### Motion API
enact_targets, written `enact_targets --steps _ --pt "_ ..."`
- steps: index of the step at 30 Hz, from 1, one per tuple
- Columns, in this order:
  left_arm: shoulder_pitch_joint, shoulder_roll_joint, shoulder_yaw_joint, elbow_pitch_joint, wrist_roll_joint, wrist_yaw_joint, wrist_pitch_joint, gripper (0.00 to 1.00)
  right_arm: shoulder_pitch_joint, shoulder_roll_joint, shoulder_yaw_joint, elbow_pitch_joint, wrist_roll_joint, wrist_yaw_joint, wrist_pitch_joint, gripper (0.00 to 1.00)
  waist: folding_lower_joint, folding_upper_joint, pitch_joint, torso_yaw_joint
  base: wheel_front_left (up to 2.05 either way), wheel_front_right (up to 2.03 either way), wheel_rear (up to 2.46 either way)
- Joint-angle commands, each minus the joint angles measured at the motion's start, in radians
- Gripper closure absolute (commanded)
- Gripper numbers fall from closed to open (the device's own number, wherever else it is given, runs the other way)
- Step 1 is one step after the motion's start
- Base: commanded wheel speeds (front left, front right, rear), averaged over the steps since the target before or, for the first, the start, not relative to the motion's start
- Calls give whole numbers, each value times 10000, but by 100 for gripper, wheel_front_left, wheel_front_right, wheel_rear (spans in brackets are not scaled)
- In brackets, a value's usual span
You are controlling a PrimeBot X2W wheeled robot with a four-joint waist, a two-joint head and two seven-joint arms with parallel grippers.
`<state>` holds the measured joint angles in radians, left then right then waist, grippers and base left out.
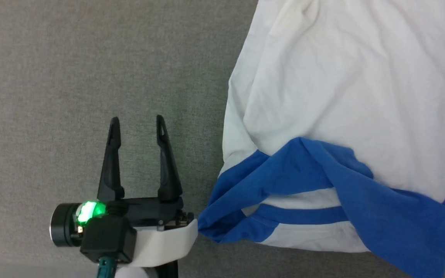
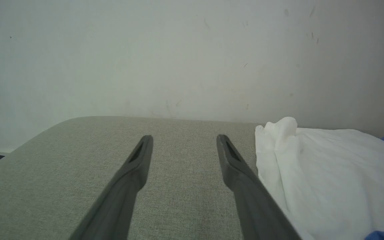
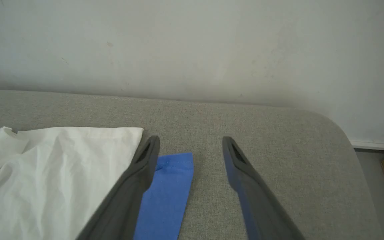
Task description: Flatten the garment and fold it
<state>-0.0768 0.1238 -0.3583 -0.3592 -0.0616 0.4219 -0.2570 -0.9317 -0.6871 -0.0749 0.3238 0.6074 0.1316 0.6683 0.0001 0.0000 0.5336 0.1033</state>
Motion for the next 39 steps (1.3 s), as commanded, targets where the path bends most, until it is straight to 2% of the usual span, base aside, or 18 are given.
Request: enact_targets --steps 1,9,15,16,17,18,24,30,34,39 --pt "-176 -77 -44 21 77 -58 -47 0 -83 -34 26 92 -30 -9 17 0 -1 0 585 406 0 0 0" --pt "-580 -321 -659 -125 576 18 -47 0 144 -430 133 807 196 -9 107 0 -1 0 1495 777 0 0 0" --pt "-670 -370 -883 -230 779 133 -47 0 354 -706 413 983 608 -9 9 0 -1 0 1747 977 0 0 0" --pt "-684 -373 -899 -221 784 142 -47 0 370 -708 454 1026 655 -9 -4 17 -1 0 1753 997 0 0 0" --pt "-699 -375 -904 -209 785 153 -47 0 369 -709 508 1032 702 -9 -40 68 -1 0 1753 1005 0 0 0" --pt "-712 -378 -904 -195 780 167 -47 0 357 -715 554 1027 727 -9 -116 100 -1 0 1745 1006 0 0 0" --pt "-699 -326 -810 6 684 219 -47 0 260 -769 871 902 726 -9 -913 100 -1 0 1384 803 0 0 0" --pt "-557 -120 -550 295 398 144 -47 0 337 -614 909 757 1088 -9 -2041 100 -1 0 335 413 0 0 0" --pt "-313 116 -323 606 75 -4 -47 0 723 -690 566 664 1525 -9 -2537 100 -1 0 -602 195 0 0 0" --pt "101 443 64 796 -407 -162 -42 0 1761 -1002 -410 681 1870 -9 -2923 100 -1 0 -1635 -36 0 0 0"
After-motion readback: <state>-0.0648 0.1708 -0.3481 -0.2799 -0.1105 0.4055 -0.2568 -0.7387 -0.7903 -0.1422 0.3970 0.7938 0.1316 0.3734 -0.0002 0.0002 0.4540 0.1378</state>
